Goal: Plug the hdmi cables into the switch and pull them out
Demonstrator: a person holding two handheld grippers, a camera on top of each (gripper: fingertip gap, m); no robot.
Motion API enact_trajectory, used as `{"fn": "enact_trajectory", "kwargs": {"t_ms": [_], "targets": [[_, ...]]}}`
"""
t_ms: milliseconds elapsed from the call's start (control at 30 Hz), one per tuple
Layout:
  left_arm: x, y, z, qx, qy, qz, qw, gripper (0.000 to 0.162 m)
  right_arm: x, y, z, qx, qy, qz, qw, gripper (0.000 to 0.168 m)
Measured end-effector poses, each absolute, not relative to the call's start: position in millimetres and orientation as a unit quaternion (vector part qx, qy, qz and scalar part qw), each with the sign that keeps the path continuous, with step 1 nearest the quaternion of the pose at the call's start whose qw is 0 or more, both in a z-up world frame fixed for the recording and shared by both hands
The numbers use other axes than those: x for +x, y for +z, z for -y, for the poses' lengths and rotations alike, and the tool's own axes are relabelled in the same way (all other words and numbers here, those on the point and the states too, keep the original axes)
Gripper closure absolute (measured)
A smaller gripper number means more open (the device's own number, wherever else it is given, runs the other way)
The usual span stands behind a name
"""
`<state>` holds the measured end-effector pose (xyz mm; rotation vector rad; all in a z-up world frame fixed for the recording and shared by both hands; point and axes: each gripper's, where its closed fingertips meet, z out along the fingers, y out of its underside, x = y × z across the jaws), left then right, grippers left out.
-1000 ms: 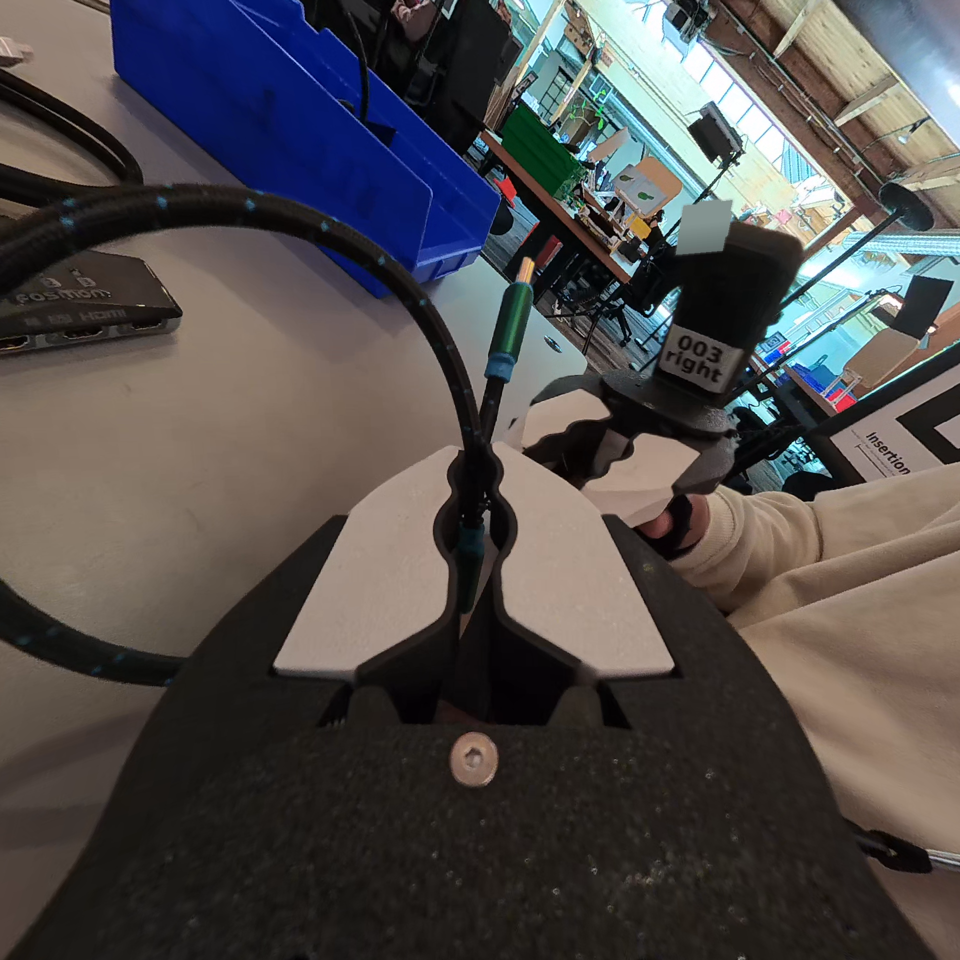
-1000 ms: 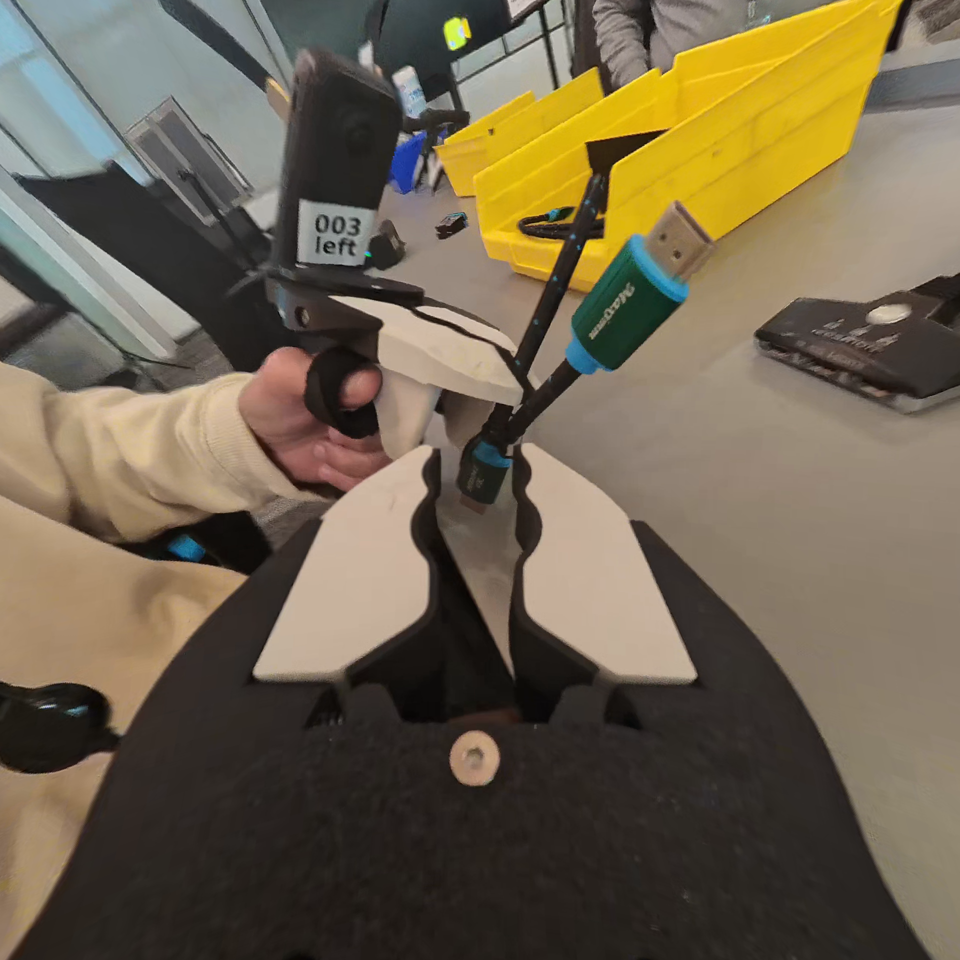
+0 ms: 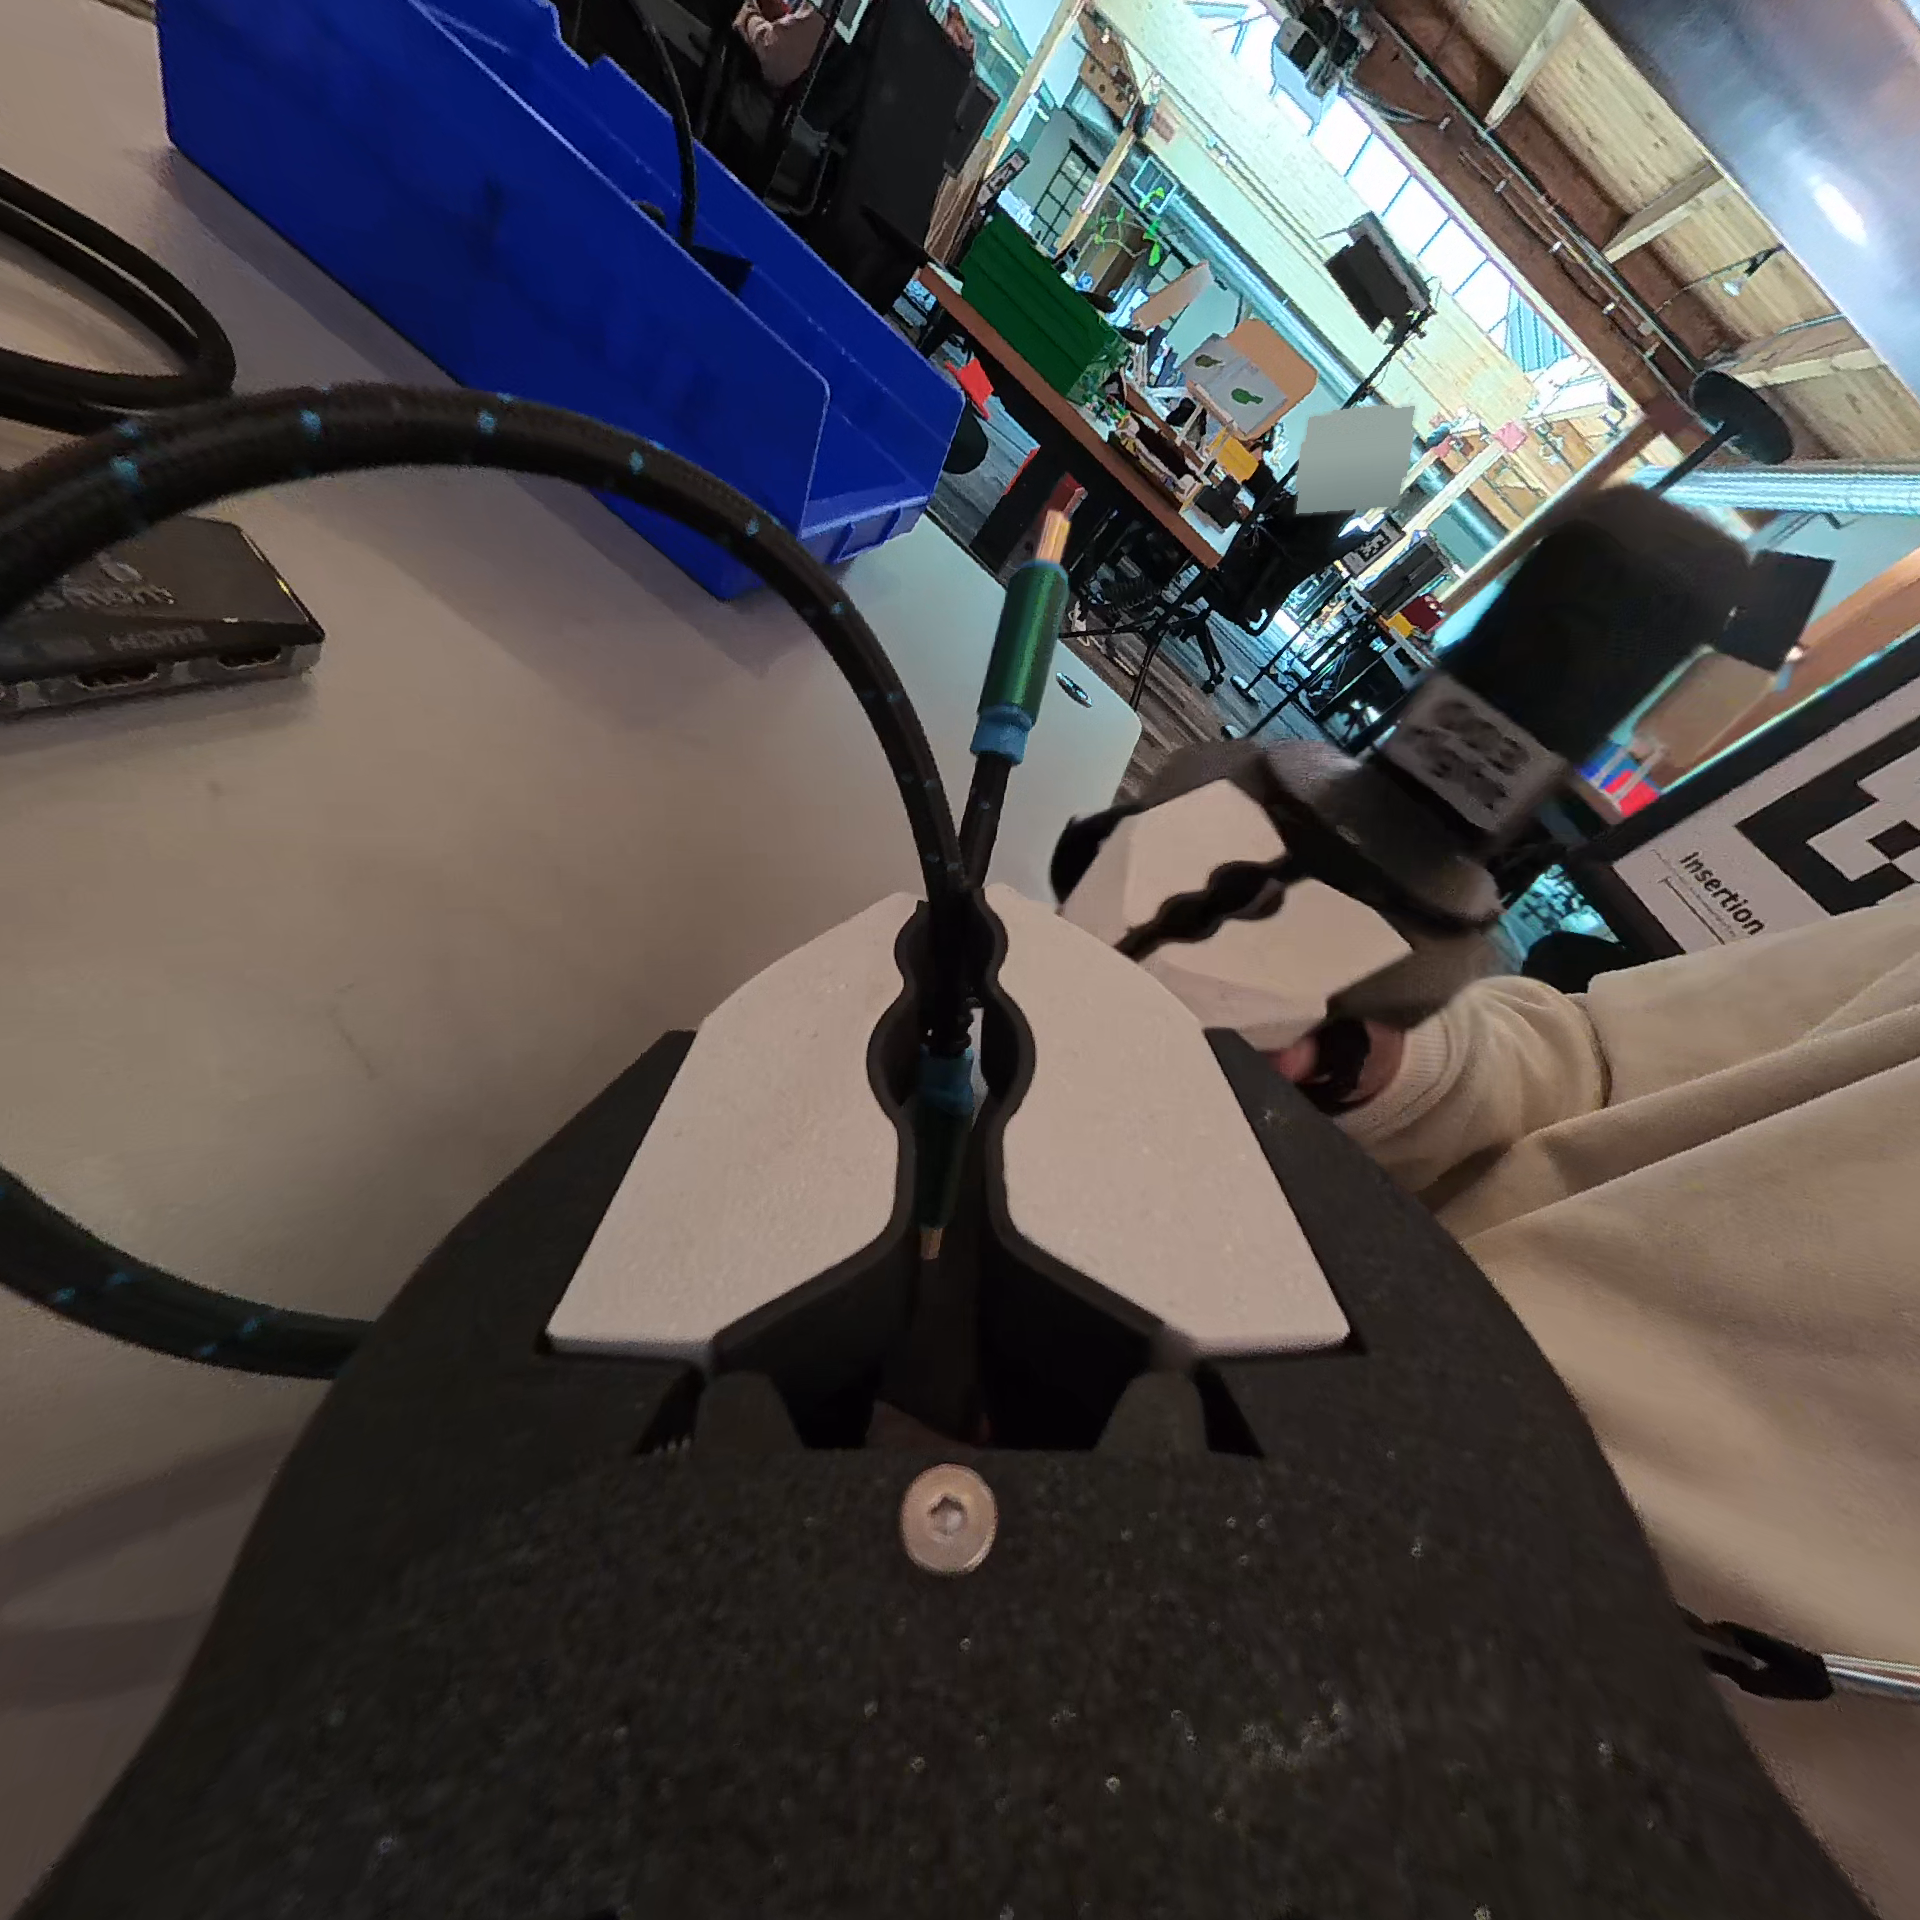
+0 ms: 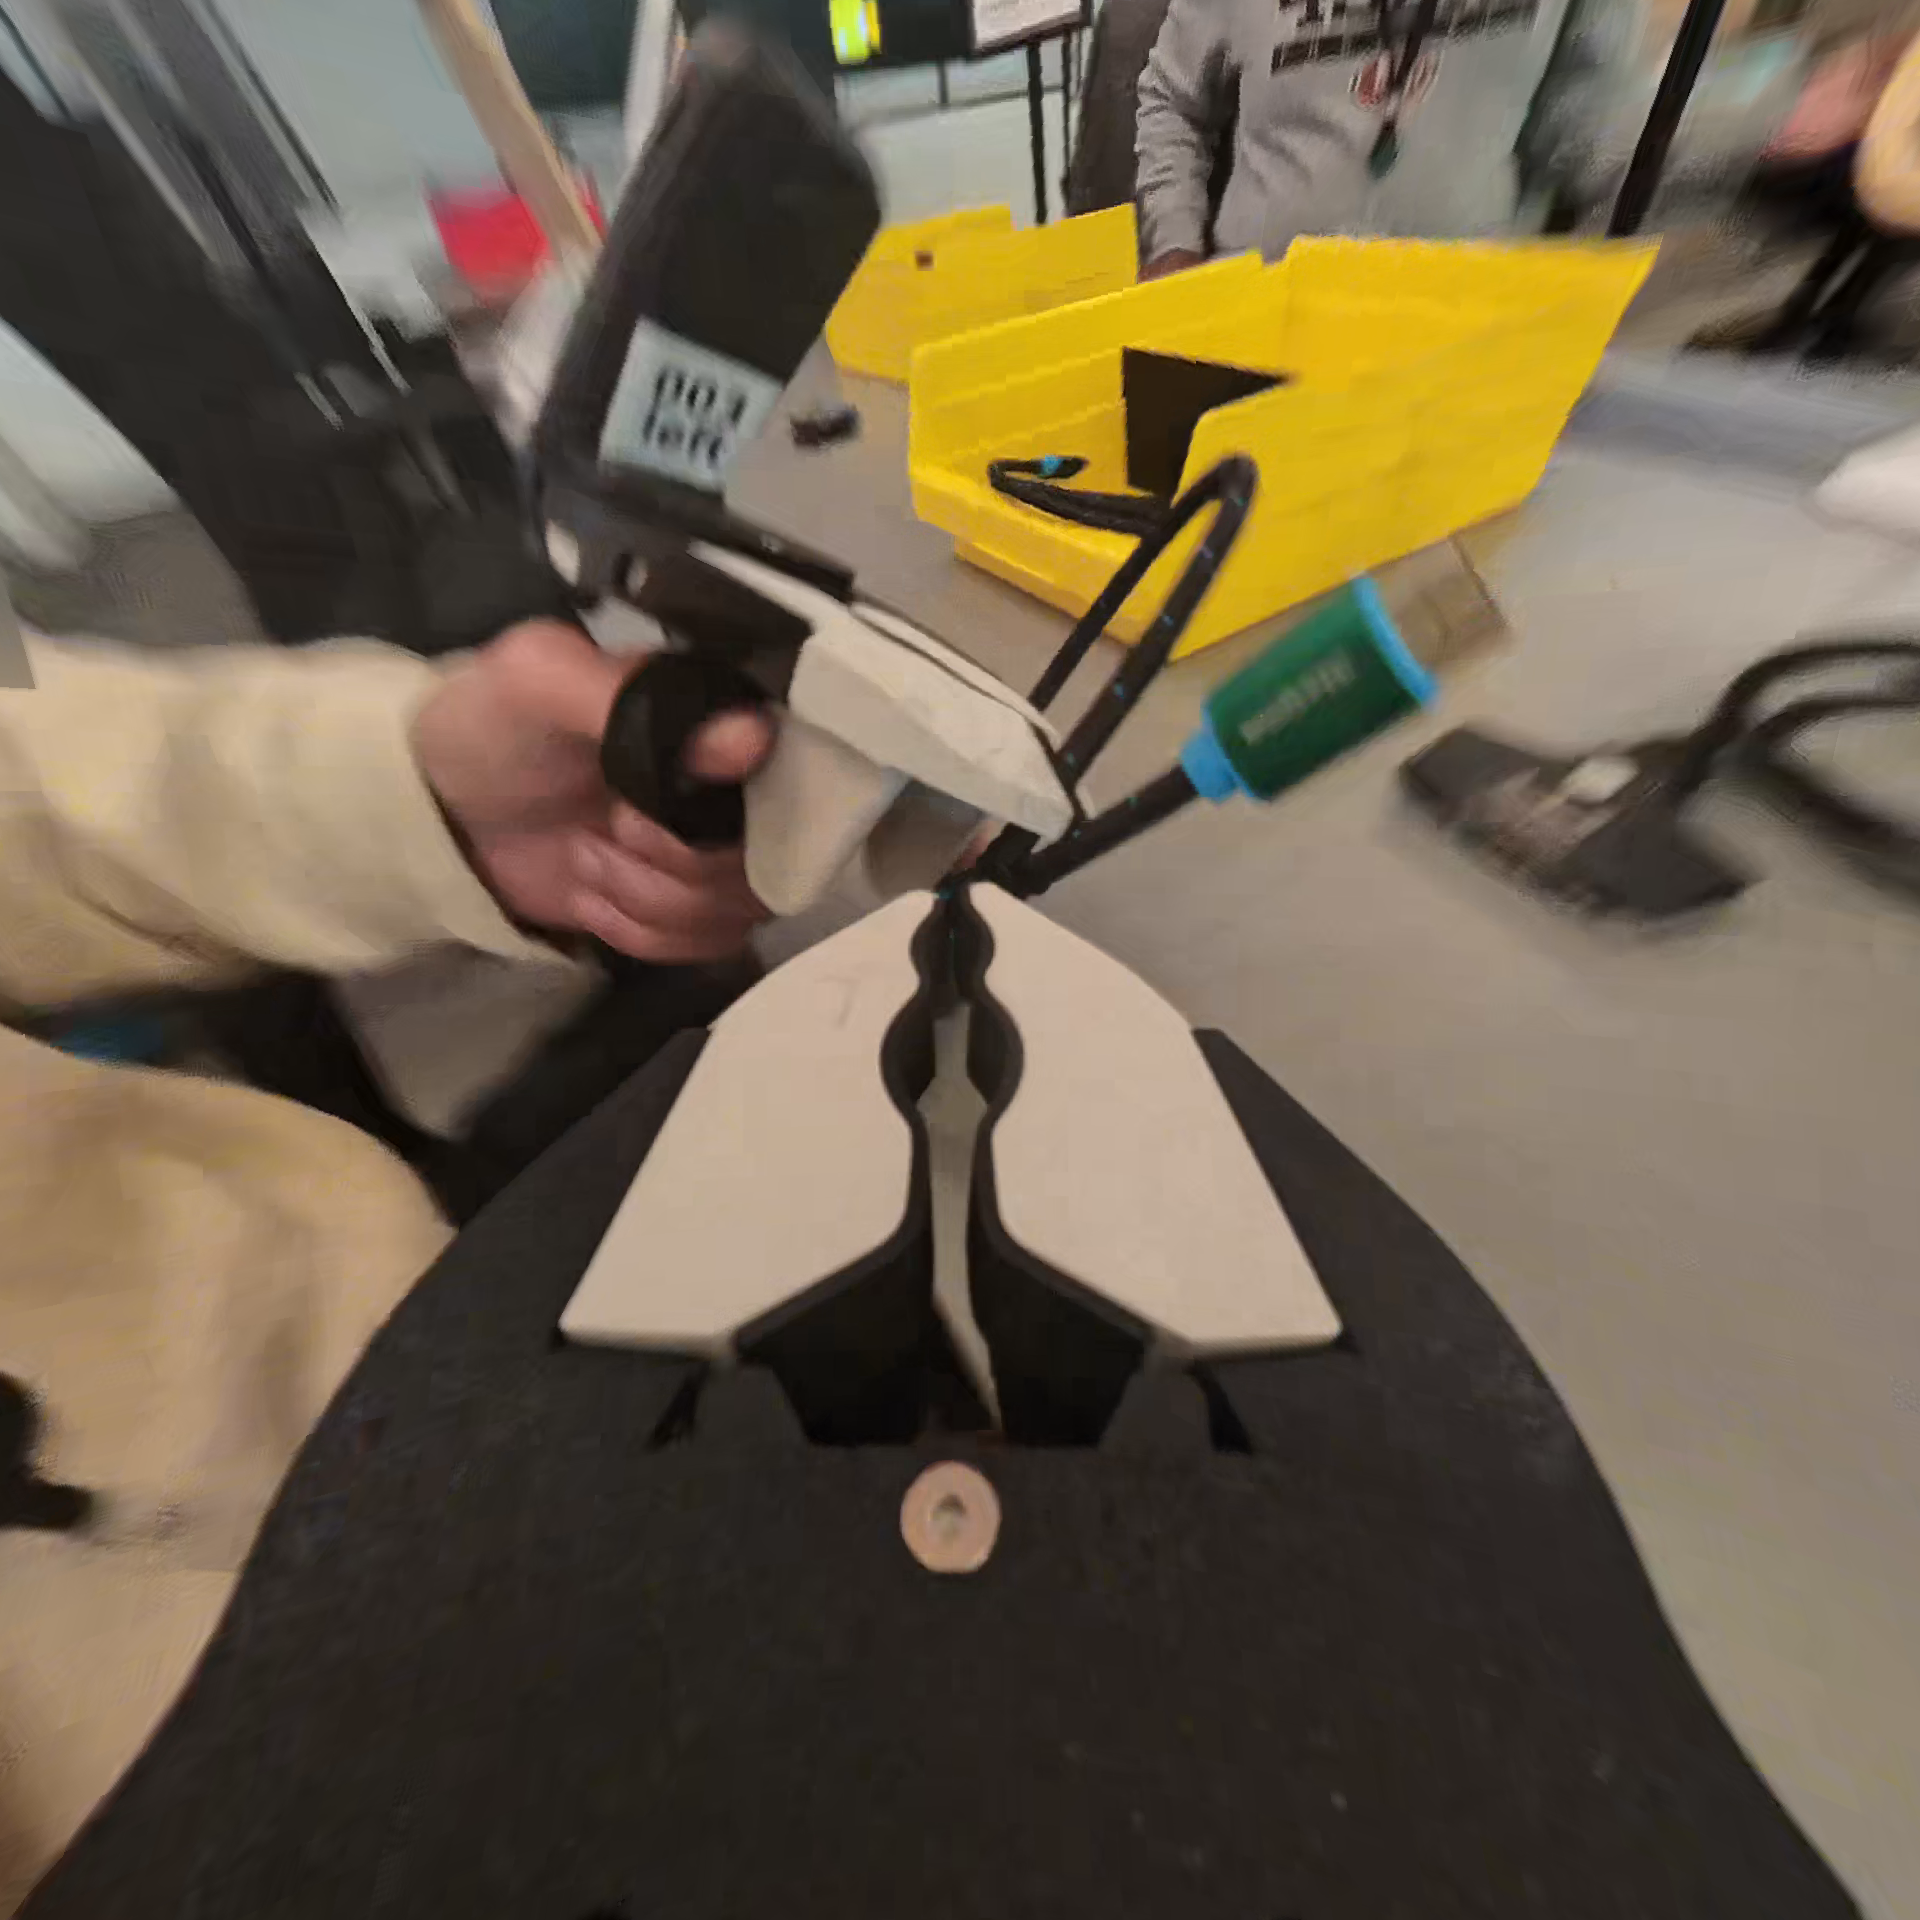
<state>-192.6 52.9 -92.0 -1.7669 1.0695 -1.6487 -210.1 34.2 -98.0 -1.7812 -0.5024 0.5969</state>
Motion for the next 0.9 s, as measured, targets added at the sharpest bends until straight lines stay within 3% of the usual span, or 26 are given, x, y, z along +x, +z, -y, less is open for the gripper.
{"fn": "enact_trajectory", "kwargs": {"t_ms": [167, 333, 600, 800, 900], "targets": [[-194.3, -87.2, -54.8, -0.637, -0.613, -0.392, 0.255, 0.156, -217.8, -96.8, -30.3, -0.713, 0.551, -0.012, 0.433, 0.168], [-195.2, -76.2, -50.0, -0.611, -0.621, -0.404, 0.279, 0.157, -222.4, -85.0, -24.1, -0.616, 0.694, -0.137, 0.347, 0.168], [-195.2, -59.0, -42.4, -0.574, -0.647, -0.406, 0.296, 0.157, -219.0, -61.0, -18.2, -0.434, 0.833, -0.264, 0.217, 0.167], [-199.4, -44.0, -38.2, -0.541, -0.671, -0.401, 0.310, 0.156, -220.8, -50.3, -15.4, -0.398, 0.859, -0.255, 0.195, 0.167], [-201.9, -39.4, -36.2, -0.532, -0.678, -0.400, 0.313, 0.156, -225.2, -50.1, -13.0, -0.457, 0.834, -0.188, 0.246, 0.167]]}}
